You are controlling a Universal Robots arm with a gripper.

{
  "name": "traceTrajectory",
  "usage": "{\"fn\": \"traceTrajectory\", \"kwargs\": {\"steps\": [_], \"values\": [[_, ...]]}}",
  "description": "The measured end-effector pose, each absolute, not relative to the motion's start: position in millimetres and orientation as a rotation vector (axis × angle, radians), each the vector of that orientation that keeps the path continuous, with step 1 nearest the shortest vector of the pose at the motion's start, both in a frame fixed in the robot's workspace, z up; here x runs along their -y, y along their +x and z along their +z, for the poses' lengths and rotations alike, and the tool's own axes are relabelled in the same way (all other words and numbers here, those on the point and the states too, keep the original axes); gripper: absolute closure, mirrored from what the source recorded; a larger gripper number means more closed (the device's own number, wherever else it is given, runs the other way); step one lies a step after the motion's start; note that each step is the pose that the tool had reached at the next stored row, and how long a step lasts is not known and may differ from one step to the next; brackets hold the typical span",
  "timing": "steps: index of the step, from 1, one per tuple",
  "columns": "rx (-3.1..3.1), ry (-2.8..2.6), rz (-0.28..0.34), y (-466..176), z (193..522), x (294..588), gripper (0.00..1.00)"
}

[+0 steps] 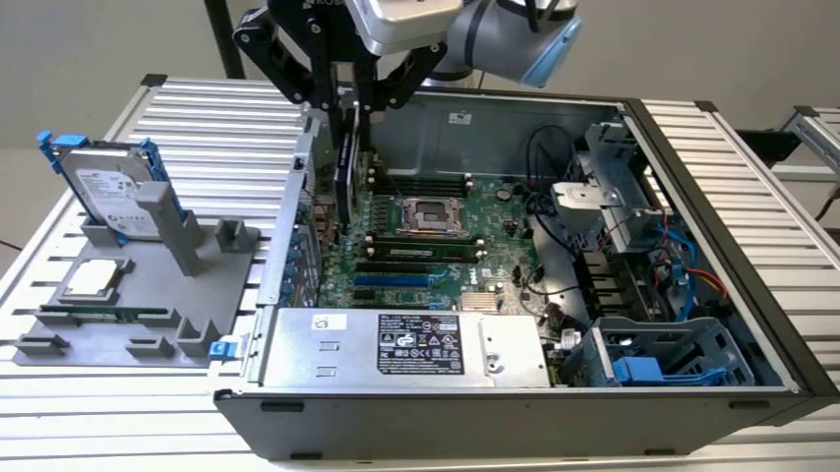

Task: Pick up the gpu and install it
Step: 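Pick up the gpu and move the gpu toward the slot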

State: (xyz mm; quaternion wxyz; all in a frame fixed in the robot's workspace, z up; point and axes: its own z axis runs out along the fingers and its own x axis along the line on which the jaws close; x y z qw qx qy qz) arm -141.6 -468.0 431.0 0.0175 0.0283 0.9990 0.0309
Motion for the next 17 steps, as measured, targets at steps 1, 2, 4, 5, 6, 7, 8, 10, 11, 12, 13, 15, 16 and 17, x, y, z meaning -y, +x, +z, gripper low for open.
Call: {"fn": "traceTrajectory", "kwargs": {"steps": [1,2,4,5,6,7,8,10,11,12,13,15,16,17], "values": [[-3.104,0.088,0.096,-141.1,431.0,468.0,1.0],[-3.104,0.088,0.096,-140.6,431.0,468.0,1.0],[-3.104,0.088,0.096,-139.6,431.0,468.0,1.0],[-3.104,0.088,0.096,-139.0,431.0,468.0,1.0],[-3.104,0.088,0.096,-138.5,431.0,468.0,1.0],[-3.104,0.088,0.096,-137.8,431.0,468.0,1.0],[-3.104,0.088,0.096,-137.3,431.0,468.0,1.0],[-3.104,0.088,0.096,-136.3,431.0,468.0,1.0],[-3.104,0.088,0.096,-135.8,431.0,468.0,1.0],[-3.104,0.088,0.096,-135.4,431.0,468.0,1.0],[-3.104,0.088,0.096,-134.8,431.0,468.0,1.0],[-3.104,0.088,0.096,-133.8,431.0,468.0,1.0],[-3.104,0.088,0.096,-133.3,431.0,468.0,1.0],[-3.104,0.088,0.096,-132.9,431.0,468.0,1.0]]}}
